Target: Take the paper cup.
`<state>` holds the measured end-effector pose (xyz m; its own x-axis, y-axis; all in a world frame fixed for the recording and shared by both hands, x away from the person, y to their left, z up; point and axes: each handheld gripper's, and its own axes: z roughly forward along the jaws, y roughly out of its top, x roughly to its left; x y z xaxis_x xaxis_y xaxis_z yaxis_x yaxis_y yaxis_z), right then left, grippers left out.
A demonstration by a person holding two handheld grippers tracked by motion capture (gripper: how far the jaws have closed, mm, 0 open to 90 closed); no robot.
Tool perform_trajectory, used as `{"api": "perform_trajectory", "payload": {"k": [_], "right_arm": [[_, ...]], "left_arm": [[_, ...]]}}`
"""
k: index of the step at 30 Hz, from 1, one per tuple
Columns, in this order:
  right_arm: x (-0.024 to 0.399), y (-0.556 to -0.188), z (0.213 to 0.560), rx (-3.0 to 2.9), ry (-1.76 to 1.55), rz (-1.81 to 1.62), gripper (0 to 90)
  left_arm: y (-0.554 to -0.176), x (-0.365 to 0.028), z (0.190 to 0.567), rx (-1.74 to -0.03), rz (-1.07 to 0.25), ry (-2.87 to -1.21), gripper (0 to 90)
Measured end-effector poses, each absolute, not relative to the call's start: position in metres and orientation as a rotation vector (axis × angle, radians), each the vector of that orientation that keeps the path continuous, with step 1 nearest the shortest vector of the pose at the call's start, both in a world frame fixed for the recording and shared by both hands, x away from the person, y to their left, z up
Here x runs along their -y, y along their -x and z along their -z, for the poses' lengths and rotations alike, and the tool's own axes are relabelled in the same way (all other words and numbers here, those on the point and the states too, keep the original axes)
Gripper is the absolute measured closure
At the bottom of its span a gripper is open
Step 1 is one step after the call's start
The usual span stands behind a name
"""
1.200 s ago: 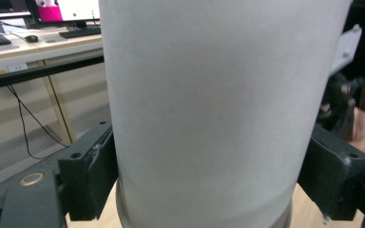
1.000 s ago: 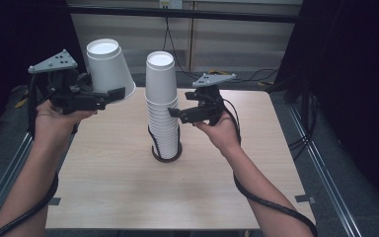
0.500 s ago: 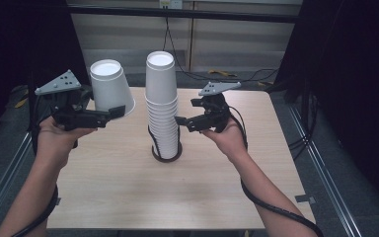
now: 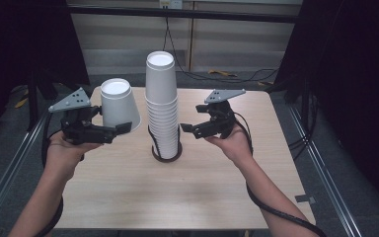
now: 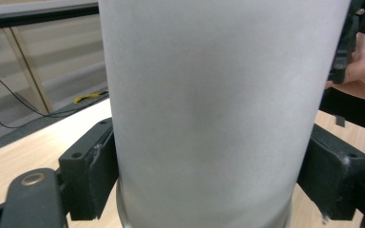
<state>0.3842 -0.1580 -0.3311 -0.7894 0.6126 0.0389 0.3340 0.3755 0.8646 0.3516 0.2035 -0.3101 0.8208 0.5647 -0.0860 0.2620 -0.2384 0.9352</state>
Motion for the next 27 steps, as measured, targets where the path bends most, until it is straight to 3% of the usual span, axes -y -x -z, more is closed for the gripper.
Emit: {"api": "perform_trajectory", "payload": {"k": [27], "right_arm": [[0.178, -0.374, 0.350, -2.401, -0.821, -1.352, 12.6]], "left_arm": [[-0.338, -0.178, 0.345, -0.563, -0.211, -1.939, 17.3]]}}
